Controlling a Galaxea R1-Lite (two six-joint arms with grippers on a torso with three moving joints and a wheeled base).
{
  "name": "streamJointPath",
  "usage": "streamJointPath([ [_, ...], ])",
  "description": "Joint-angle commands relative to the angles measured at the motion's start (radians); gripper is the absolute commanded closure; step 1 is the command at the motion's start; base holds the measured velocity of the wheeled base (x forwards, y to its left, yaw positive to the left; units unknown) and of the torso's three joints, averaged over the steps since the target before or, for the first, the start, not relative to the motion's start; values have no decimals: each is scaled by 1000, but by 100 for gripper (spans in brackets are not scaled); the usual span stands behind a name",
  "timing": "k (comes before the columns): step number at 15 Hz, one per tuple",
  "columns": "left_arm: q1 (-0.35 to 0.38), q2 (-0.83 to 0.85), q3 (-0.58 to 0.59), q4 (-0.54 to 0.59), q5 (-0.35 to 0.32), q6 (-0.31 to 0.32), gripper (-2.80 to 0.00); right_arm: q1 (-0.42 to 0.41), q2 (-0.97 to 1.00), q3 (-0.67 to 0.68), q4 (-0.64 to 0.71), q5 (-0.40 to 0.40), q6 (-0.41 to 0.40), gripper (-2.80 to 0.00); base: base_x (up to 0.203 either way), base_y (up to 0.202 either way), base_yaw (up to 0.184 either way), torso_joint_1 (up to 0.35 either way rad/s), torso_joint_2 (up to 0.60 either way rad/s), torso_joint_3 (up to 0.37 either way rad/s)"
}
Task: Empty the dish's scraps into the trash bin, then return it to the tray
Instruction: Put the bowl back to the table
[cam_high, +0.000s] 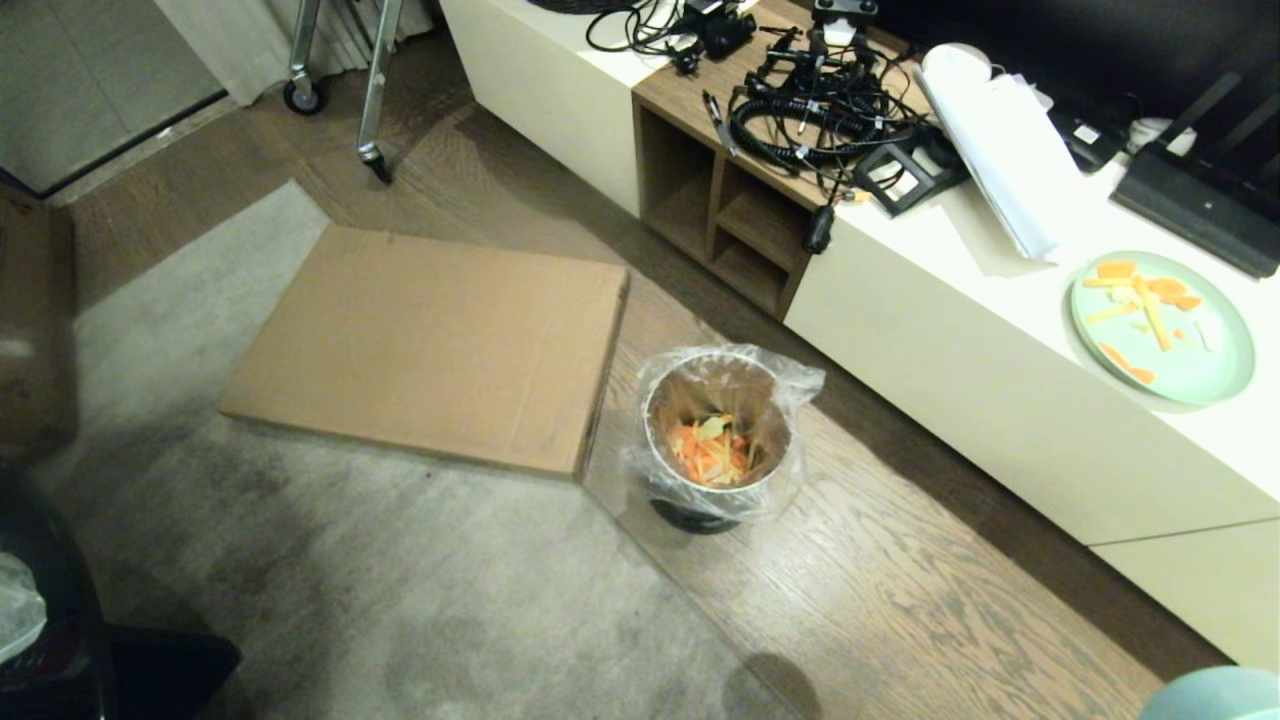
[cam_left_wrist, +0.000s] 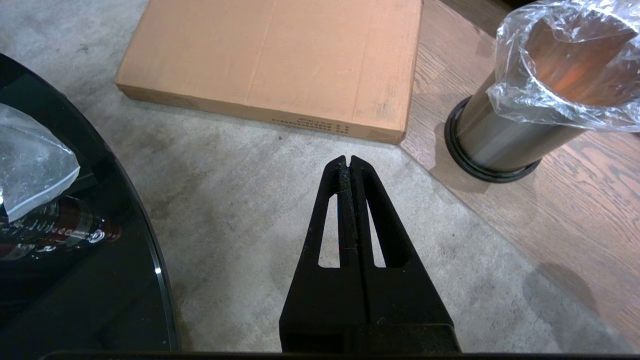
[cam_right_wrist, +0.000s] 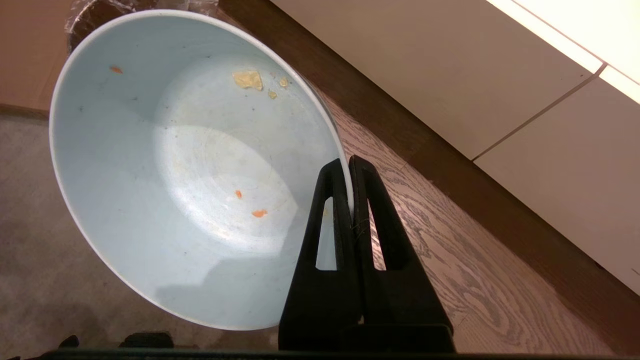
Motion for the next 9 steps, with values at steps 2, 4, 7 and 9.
streamJointPath([
  [2,0,0,0,-1,1,0,0,0,4,1,0,0,0,0,0,0,0,0,0,0],
  [4,0,0,0,-1,1,0,0,0,3,-1,0,0,0,0,0,0,0,0,0,0],
  [7,0,0,0,-1,1,0,0,0,3,-1,-1,0,0,0,0,0,0,0,0,0],
  [9,0,0,0,0,1,0,0,0,3,1,1,0,0,0,0,0,0,0,0,0],
])
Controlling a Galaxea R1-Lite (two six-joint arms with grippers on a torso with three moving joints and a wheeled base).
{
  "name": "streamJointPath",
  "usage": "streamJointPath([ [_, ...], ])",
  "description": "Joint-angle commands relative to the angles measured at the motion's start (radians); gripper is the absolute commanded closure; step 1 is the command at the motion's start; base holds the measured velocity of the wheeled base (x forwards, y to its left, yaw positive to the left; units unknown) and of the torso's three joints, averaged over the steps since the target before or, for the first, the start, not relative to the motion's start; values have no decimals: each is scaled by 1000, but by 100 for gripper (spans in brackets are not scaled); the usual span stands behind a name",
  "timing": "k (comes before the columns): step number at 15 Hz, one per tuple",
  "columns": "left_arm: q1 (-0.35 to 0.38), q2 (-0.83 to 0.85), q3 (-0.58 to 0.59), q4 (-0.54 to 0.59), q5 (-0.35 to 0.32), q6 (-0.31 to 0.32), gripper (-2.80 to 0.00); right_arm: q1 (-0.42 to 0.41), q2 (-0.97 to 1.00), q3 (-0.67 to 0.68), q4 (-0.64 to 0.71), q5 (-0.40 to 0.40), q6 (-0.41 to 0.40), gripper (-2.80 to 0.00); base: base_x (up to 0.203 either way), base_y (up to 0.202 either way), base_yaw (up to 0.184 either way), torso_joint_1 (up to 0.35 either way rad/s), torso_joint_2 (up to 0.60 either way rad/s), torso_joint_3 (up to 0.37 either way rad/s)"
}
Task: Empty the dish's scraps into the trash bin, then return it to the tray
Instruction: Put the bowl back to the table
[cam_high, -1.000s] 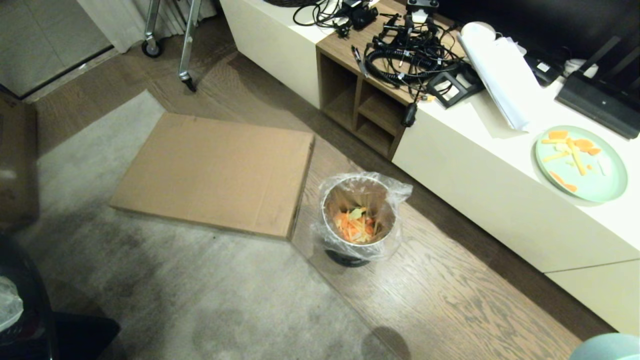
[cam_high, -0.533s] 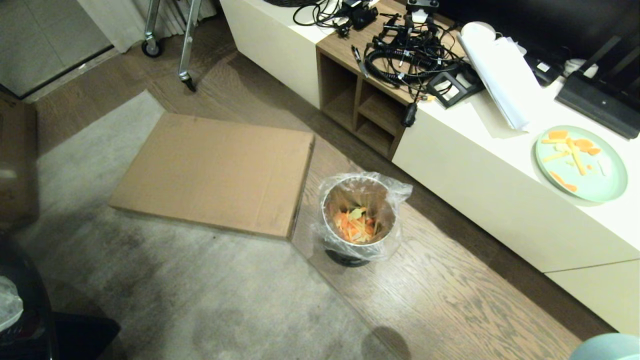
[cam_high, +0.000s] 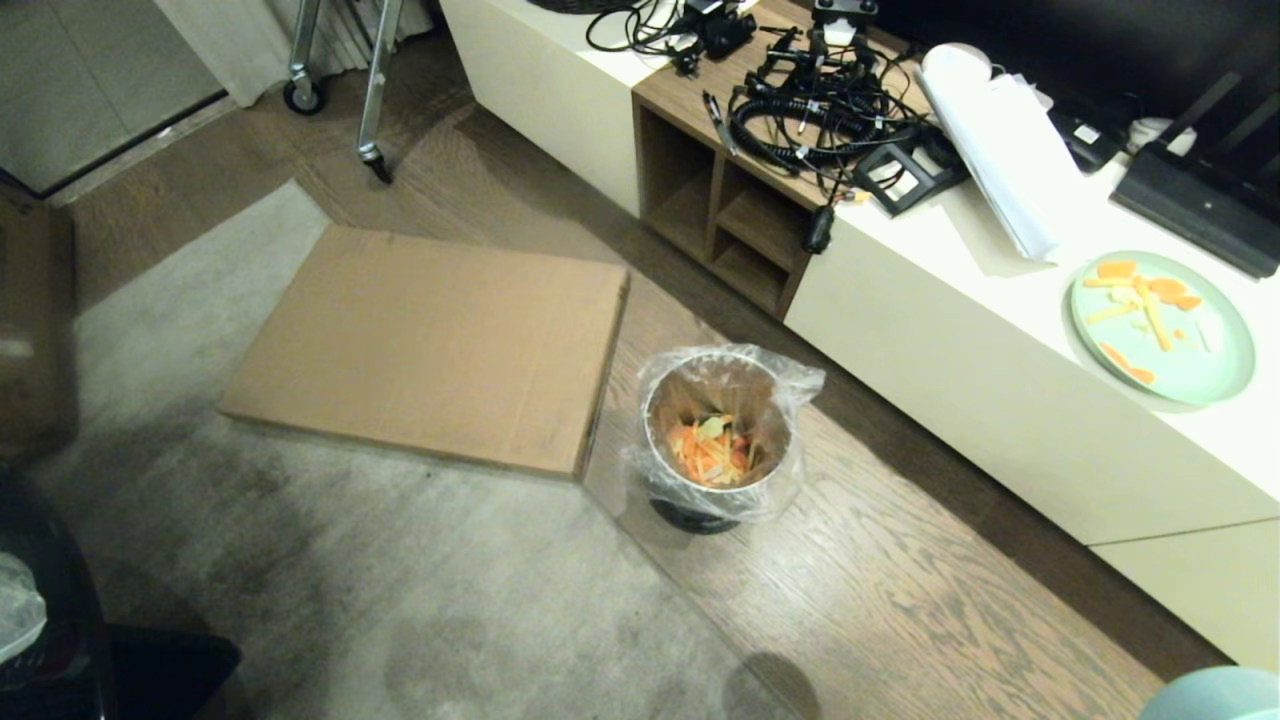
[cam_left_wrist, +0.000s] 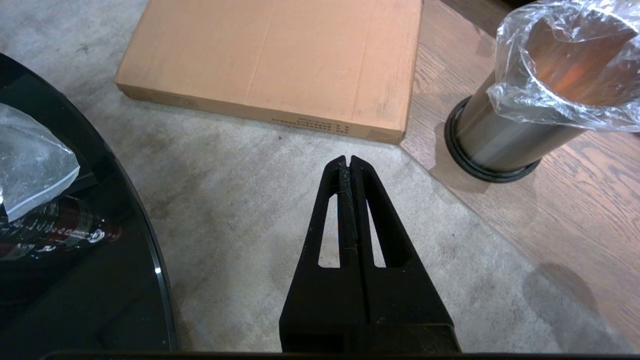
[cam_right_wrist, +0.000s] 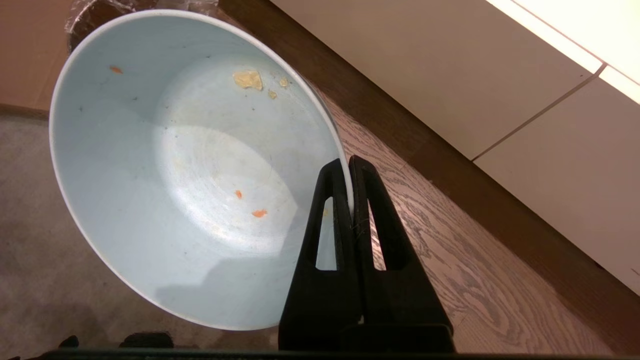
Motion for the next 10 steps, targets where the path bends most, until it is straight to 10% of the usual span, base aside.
streamJointPath([
  [1,0,0,0,0,1,0,0,0,3,-1,0,0,-1,0,0,0,0,0,0,0],
  [10,0,0,0,-1,1,-2,0,0,2,-1,0,0,-1,0,0,0,0,1,-1,45],
])
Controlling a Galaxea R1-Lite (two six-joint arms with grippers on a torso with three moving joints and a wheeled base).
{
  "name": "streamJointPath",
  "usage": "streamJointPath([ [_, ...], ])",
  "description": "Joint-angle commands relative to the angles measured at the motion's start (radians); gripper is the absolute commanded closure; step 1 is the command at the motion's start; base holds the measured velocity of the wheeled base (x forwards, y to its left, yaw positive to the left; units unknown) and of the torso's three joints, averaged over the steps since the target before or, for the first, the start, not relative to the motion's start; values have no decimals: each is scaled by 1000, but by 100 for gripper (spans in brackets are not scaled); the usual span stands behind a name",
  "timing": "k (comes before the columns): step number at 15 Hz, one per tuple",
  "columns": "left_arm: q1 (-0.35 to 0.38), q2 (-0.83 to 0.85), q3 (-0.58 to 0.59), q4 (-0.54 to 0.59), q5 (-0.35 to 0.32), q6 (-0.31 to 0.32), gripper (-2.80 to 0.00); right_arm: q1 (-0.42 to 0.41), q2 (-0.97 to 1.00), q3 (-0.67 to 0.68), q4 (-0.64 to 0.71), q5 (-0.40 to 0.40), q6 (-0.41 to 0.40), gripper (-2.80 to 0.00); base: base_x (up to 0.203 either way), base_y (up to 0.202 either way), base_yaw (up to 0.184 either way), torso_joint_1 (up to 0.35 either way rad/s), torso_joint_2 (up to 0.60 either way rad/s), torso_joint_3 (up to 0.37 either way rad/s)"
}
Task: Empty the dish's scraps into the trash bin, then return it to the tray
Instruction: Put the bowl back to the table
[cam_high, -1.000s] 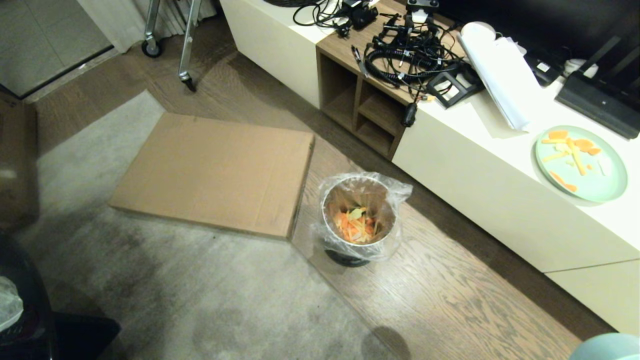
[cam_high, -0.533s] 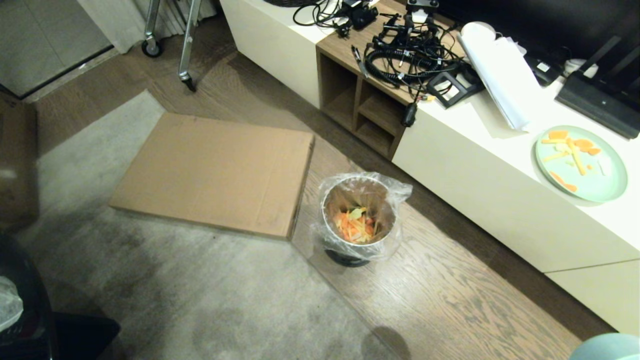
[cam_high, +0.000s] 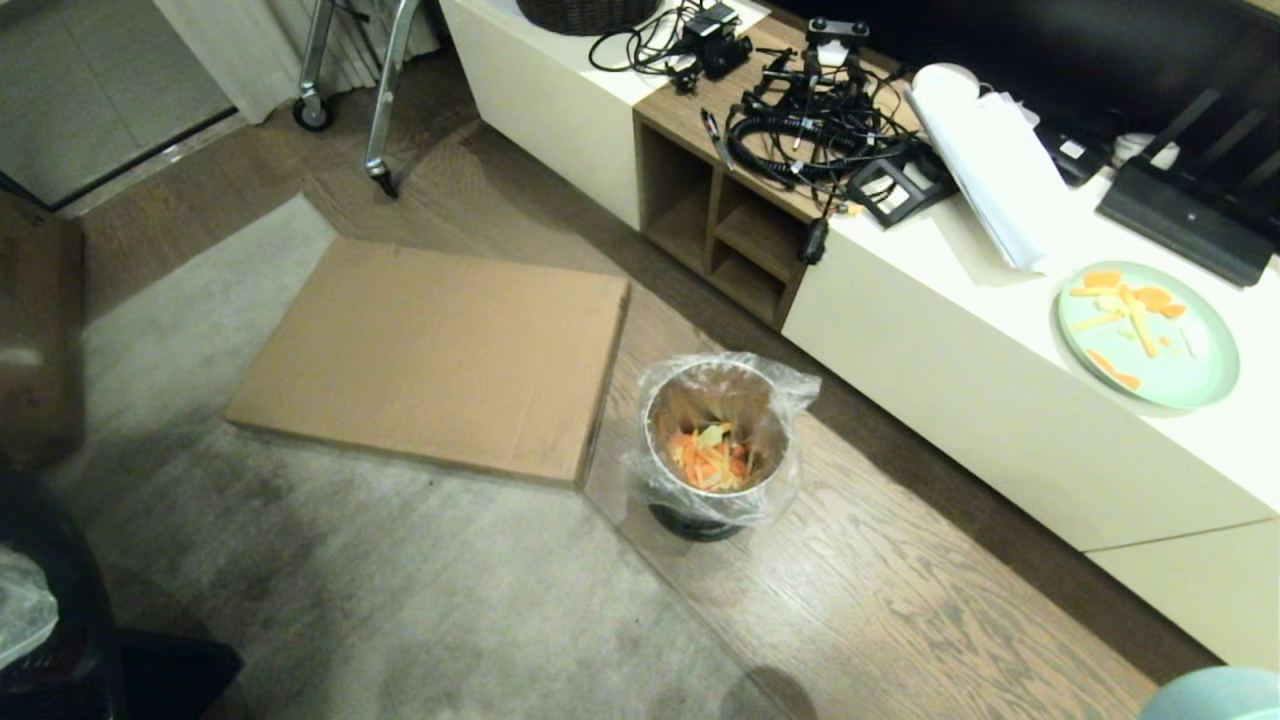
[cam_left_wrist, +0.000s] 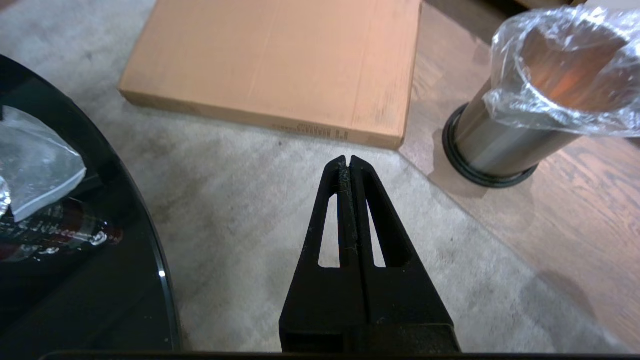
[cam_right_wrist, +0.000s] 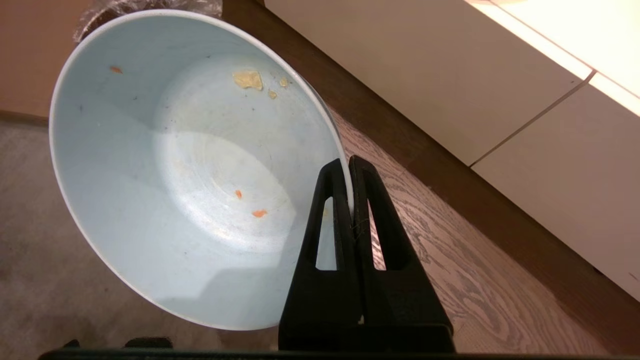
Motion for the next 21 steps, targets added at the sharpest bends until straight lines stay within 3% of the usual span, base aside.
streamJointPath([
  [1,0,0,0,-1,0,-1,0,0,2,1,0,0,-1,0,0,0,0,2,7,188],
  [21,0,0,0,-1,0,-1,0,0,2,1,0,0,-1,0,0,0,0,3,2,202],
])
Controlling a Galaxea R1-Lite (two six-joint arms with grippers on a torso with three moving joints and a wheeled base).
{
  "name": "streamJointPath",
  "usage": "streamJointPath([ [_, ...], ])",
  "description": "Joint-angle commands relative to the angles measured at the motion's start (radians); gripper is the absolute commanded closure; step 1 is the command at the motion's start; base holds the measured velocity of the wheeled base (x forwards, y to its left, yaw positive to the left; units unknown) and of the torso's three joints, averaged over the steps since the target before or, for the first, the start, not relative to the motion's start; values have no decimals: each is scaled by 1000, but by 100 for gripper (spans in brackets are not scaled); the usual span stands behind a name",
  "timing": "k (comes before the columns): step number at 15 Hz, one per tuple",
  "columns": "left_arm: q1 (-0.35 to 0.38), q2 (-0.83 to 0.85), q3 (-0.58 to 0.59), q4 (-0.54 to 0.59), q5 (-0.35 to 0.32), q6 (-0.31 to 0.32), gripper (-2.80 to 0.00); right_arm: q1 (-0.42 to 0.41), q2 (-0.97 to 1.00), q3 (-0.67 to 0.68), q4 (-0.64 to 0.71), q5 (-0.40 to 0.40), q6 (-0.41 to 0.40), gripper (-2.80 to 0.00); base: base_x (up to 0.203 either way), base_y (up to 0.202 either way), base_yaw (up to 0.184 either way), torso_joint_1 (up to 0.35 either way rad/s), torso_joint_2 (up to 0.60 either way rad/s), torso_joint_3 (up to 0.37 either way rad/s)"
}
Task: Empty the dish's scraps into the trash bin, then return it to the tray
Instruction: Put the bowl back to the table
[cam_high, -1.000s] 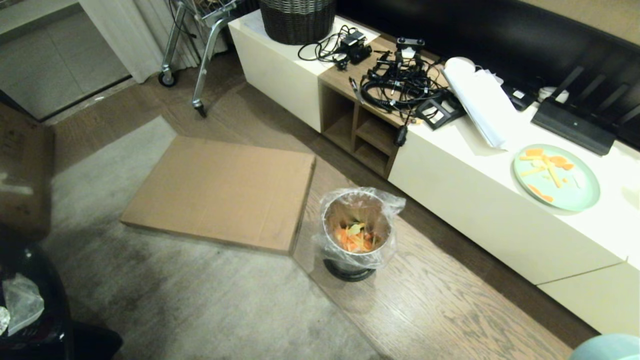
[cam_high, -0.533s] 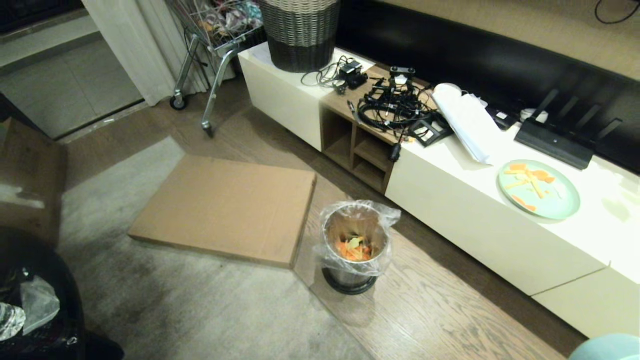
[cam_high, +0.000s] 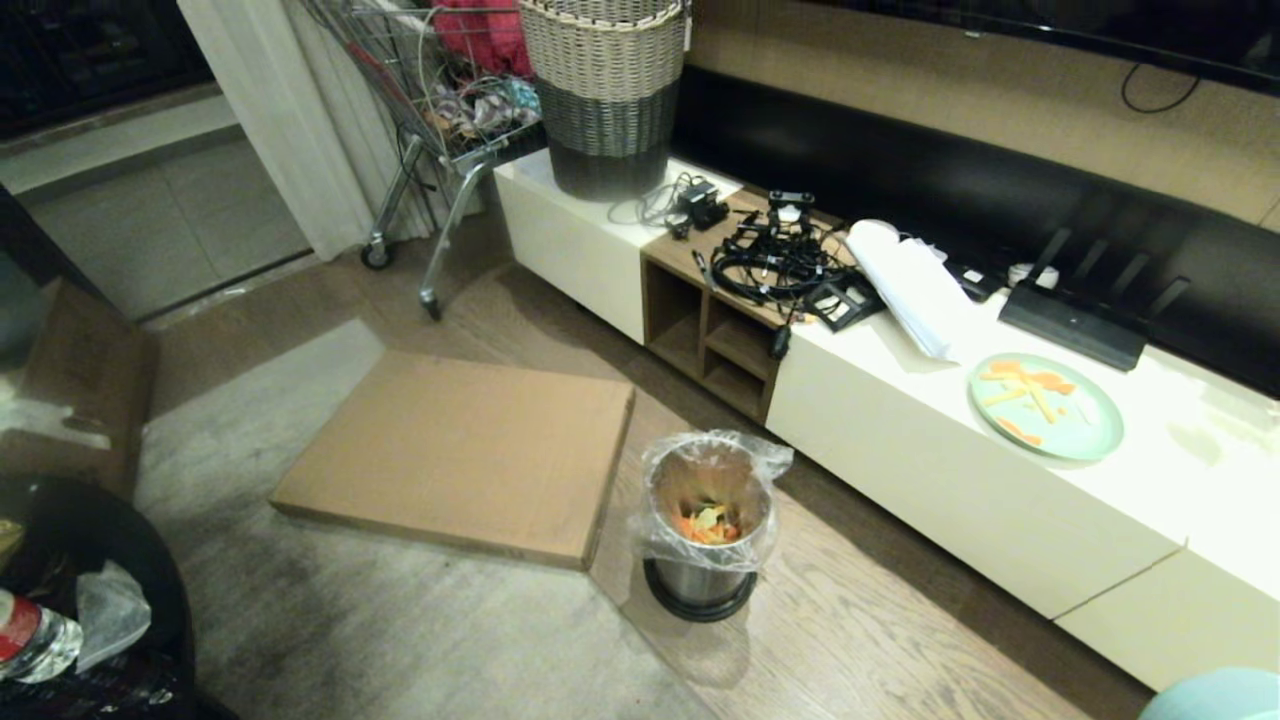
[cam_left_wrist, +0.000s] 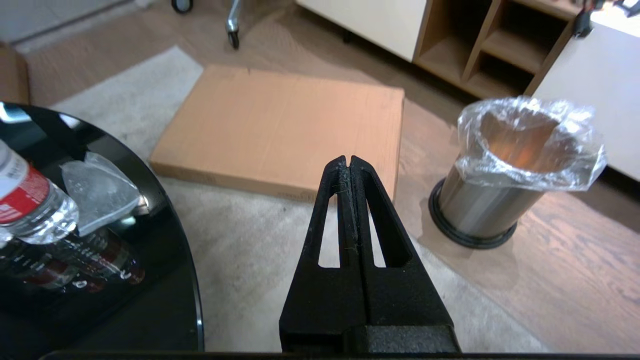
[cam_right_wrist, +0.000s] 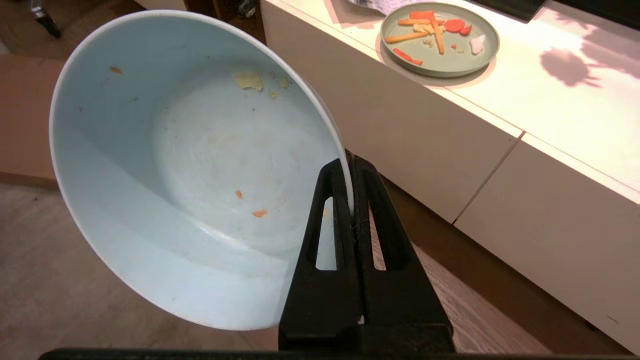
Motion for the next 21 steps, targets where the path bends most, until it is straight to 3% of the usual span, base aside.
streamJointPath([
  [1,0,0,0,-1,0,0,0,0,1,1,1,0,0,0,0,0,0,-2,2,209],
  [10,0,0,0,-1,0,-1,0,0,1,-1,-1,0,0,0,0,0,0,3,2,203],
  [21,0,0,0,-1,0,2,0,0,1,1,1,0,0,0,0,0,0,2,1,18],
])
